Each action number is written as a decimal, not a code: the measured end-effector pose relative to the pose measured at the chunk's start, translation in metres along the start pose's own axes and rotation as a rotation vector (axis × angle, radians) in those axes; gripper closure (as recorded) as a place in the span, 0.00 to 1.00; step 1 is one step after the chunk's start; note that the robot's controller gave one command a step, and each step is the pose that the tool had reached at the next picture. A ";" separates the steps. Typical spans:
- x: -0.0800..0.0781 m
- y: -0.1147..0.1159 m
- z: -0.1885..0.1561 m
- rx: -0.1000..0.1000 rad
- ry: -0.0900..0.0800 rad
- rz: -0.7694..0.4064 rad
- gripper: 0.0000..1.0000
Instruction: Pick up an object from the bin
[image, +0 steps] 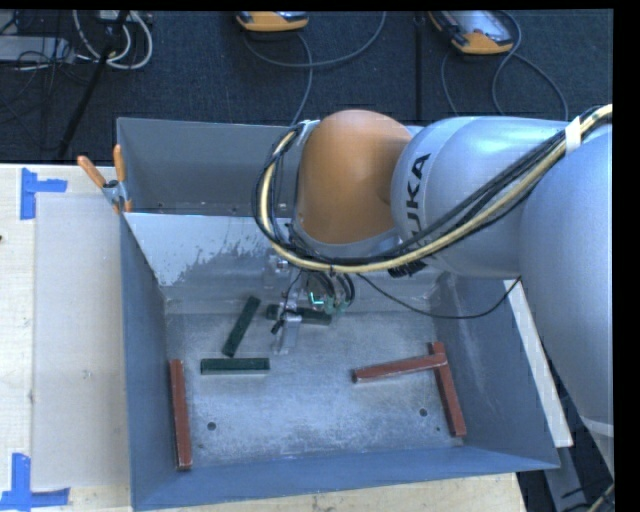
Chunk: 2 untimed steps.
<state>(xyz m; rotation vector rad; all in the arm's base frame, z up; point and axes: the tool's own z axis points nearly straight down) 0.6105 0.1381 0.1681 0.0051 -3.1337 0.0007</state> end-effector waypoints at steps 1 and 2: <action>0.000 0.015 0.099 0.000 -0.005 -0.315 0.00; -0.004 0.015 0.091 -0.001 -0.015 -0.310 1.00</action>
Offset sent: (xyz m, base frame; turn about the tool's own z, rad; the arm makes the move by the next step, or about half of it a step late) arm -0.0003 0.0138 -0.0981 -0.3132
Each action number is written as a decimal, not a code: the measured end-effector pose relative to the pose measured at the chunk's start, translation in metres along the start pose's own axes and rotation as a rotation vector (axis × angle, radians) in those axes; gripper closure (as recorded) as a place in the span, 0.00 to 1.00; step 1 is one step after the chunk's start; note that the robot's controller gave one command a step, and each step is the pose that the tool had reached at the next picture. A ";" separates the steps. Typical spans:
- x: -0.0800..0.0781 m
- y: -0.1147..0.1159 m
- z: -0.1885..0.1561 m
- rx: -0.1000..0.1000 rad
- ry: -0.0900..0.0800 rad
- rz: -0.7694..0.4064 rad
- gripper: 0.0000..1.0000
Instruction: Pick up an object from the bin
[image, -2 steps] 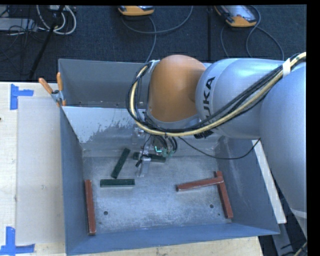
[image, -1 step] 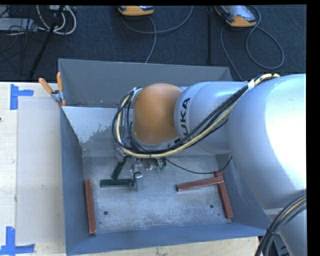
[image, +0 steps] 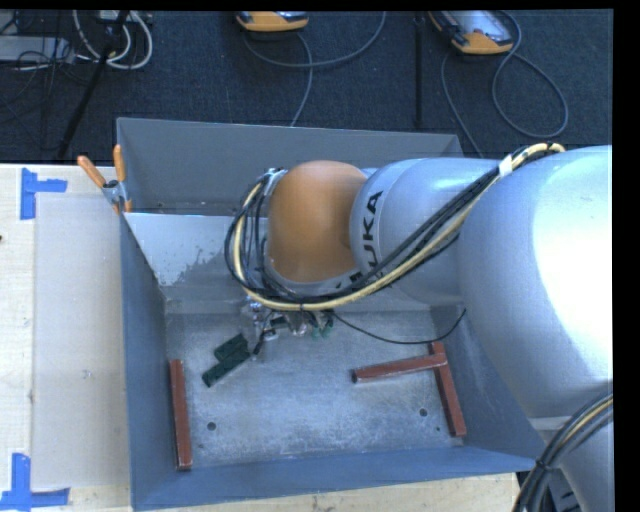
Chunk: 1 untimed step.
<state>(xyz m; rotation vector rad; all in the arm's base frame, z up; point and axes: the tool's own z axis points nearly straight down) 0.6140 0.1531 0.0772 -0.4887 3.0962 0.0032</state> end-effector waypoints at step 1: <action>0.000 0.000 0.000 0.000 0.000 0.000 0.00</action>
Offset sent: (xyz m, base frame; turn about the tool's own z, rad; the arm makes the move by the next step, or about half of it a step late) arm 0.0000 0.0000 0.0000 0.0000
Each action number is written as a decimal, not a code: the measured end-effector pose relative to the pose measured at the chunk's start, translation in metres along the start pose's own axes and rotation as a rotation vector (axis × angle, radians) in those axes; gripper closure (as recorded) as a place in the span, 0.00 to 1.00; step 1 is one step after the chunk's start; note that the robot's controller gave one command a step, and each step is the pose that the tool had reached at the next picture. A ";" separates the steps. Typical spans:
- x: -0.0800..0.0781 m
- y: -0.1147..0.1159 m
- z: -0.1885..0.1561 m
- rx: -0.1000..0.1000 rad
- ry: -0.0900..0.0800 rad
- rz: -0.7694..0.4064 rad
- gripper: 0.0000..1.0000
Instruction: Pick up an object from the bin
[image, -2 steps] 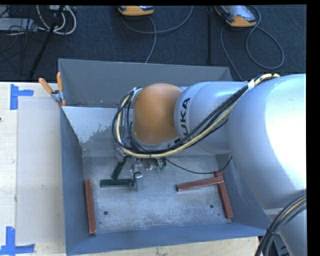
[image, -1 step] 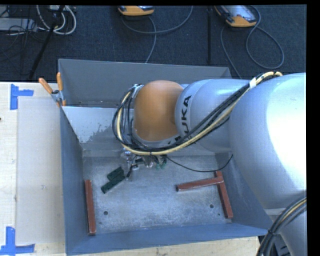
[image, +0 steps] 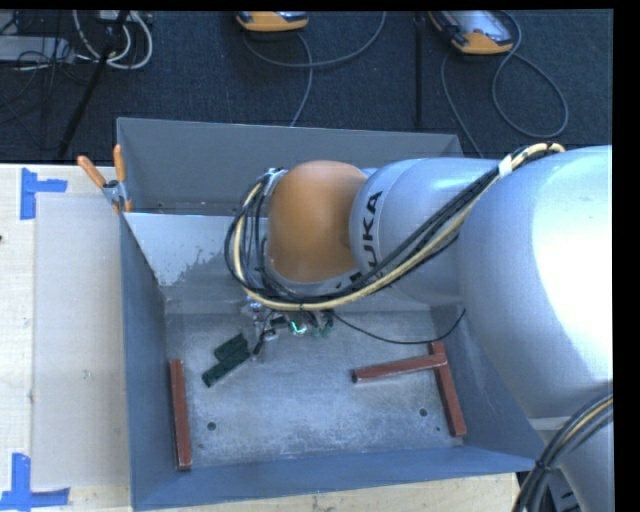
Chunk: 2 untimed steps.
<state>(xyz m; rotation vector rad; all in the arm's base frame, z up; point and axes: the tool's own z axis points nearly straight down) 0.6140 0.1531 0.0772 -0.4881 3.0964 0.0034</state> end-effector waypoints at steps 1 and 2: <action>-0.017 0.036 0.001 0.005 -0.005 -0.185 0.00; -0.017 0.036 0.001 0.003 -0.005 -0.180 1.00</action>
Offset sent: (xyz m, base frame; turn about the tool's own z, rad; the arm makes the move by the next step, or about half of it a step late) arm -0.0001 0.0404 -0.0072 -0.1868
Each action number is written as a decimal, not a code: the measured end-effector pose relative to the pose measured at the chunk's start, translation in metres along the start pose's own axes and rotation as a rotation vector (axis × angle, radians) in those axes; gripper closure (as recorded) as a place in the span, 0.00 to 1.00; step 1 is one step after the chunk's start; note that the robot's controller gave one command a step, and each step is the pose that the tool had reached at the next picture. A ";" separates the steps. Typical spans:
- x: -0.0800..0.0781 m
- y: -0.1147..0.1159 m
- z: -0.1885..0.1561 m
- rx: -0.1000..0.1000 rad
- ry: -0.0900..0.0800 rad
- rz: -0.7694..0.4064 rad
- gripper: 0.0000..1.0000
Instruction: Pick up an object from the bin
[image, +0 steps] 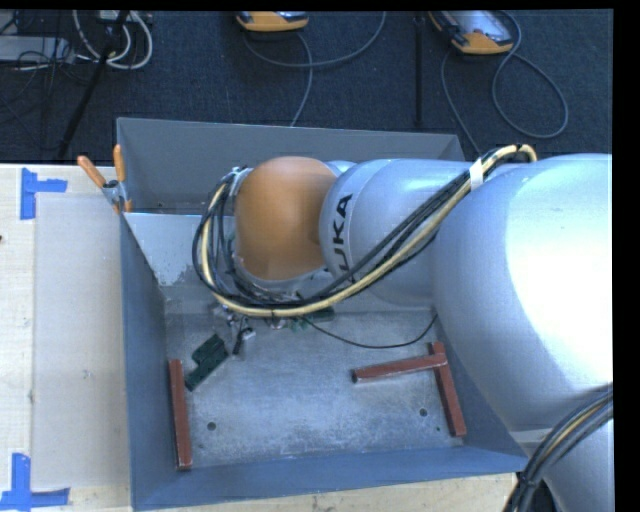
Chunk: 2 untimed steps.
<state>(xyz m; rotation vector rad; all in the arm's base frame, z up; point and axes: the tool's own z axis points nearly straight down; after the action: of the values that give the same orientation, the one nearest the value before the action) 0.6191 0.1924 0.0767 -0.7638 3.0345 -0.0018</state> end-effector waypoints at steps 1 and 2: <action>-0.004 -0.005 -0.159 -0.003 0.002 -0.344 1.00; -0.003 -0.005 -0.155 -0.007 0.008 -0.341 0.00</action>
Offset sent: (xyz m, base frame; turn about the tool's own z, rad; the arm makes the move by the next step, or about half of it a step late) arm 0.0021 -0.0039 0.1552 -0.3457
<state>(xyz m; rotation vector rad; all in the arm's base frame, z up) 0.6219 0.1886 0.2319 -1.2711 2.8699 0.0024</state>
